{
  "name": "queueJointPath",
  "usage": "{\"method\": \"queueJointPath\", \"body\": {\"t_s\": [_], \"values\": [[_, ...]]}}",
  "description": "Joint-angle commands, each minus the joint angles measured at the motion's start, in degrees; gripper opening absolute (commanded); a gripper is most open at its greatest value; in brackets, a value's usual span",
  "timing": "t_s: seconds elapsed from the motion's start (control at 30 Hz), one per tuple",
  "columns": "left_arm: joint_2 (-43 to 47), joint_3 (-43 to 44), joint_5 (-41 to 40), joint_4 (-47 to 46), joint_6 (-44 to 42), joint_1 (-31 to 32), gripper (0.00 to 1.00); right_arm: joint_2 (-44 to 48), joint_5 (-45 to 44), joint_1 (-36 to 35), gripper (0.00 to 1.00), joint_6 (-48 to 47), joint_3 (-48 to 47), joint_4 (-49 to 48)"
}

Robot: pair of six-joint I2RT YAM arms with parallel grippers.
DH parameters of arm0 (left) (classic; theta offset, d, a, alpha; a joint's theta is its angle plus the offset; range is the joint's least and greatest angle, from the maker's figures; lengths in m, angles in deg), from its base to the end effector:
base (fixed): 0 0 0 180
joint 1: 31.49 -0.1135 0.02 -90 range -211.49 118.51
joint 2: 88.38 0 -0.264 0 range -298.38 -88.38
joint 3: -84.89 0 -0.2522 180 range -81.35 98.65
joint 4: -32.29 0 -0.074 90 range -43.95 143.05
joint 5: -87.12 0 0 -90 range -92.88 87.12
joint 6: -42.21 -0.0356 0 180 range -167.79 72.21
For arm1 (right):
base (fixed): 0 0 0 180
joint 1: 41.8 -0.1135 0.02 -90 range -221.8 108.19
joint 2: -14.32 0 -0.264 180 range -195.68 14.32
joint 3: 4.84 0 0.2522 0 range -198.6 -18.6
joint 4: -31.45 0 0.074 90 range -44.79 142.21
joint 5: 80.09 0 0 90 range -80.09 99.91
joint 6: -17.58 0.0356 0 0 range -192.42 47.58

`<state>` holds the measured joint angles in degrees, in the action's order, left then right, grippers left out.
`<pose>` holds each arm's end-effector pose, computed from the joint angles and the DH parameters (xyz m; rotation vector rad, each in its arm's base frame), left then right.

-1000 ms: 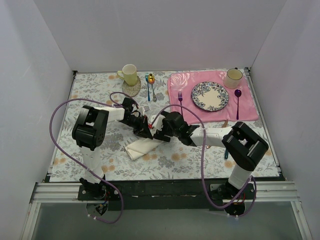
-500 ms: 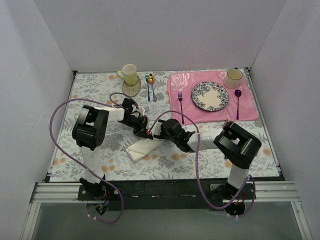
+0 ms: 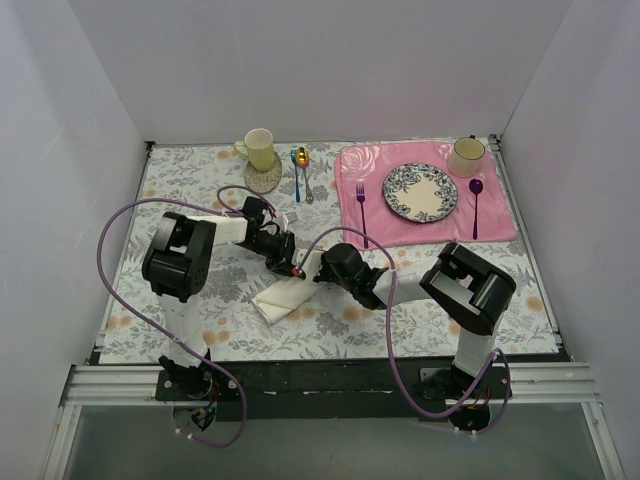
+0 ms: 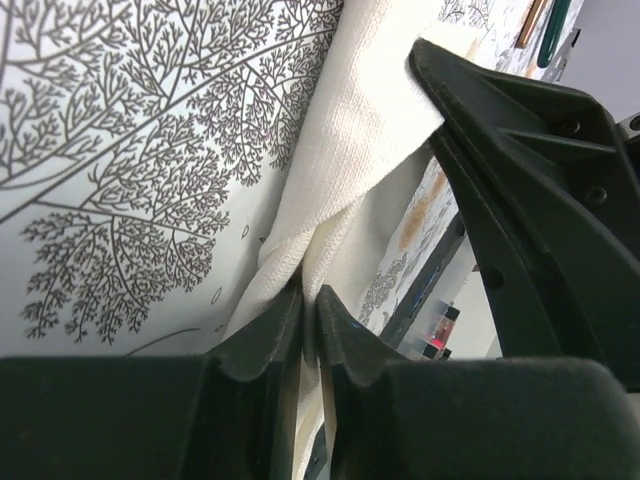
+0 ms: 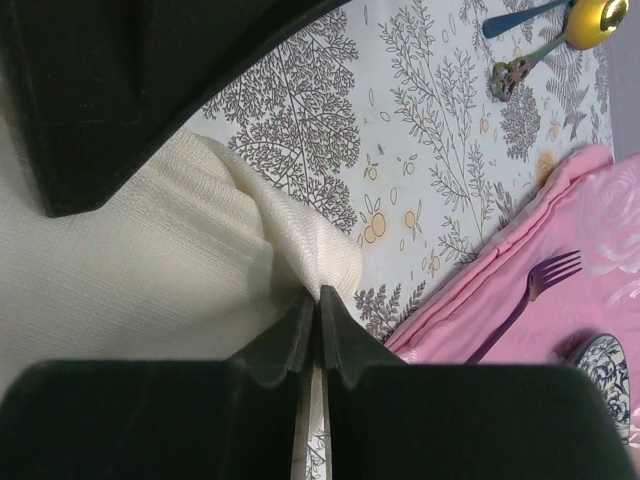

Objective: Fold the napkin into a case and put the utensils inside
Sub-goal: Stuff the top corner of the smaller-rectangle-folded napkin into the folded napkin.

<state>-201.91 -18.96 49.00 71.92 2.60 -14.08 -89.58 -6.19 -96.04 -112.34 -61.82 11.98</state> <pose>0.3231 -0.1307 0.1089 0.5897 -2.4906 1.1941 0.2135 0.2796 0.1357 -1.3642 1.5061 -0.1308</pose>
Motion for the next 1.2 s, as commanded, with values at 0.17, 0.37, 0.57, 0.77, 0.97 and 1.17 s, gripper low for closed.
{"method": "queueJointPath", "body": {"t_s": [0.17,0.37,0.57,0.77,0.97,1.17], "values": [[6.4,-0.4,-4.9,6.6,-5.5,-0.7,0.35,-2.0,-1.5,0.4,0.09,0.1,0.9,-0.3],[9.8,-1.3,-8.3,3.2,-4.8,-0.8,0.37,-2.0,-1.8,0.3,0.08,0.7,0.8,0.0],[12.1,-0.6,-12.4,-1.7,-2.3,-0.5,0.48,-1.8,-1.9,0.3,0.07,1.1,0.9,0.0],[7.5,3.0,-14.3,-1.7,-3.7,2.0,0.53,-2.0,-2.0,0.2,0.07,1.7,0.6,0.4],[4.6,3.5,-14.9,-2.5,-3.3,3.8,0.57,-1.9,-2.4,0.2,0.07,2.0,0.5,1.0],[2.6,3.5,-16.3,-3.4,-2.8,4.4,0.45,-1.7,-2.4,0.2,0.07,2.7,0.3,1.4]]}}
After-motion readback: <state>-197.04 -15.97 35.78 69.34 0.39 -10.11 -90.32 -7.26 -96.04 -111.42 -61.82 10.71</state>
